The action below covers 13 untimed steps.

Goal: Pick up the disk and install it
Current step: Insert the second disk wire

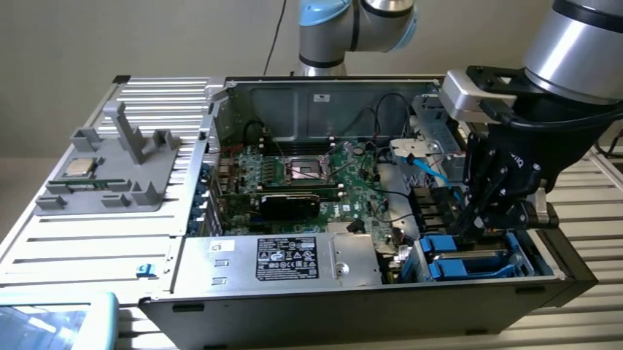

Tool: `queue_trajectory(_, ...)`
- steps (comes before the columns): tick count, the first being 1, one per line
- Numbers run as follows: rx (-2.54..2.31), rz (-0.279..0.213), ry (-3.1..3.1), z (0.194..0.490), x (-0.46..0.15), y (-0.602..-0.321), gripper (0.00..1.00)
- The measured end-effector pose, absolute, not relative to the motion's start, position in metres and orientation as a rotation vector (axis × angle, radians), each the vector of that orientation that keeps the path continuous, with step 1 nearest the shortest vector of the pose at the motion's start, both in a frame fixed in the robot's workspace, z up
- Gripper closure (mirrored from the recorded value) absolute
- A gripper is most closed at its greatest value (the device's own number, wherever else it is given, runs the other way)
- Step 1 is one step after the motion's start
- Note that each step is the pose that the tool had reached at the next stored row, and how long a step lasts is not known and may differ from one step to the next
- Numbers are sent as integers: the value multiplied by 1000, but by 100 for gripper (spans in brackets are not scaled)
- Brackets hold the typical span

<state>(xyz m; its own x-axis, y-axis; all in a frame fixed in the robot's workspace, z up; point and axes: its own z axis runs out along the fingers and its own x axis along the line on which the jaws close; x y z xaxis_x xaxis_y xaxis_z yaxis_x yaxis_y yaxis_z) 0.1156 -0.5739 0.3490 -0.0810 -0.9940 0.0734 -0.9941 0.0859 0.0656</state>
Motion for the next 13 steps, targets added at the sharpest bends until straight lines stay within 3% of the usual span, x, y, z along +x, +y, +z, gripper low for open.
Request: queue_trajectory(13,2079,-14,-2252,345,115,-576,84)
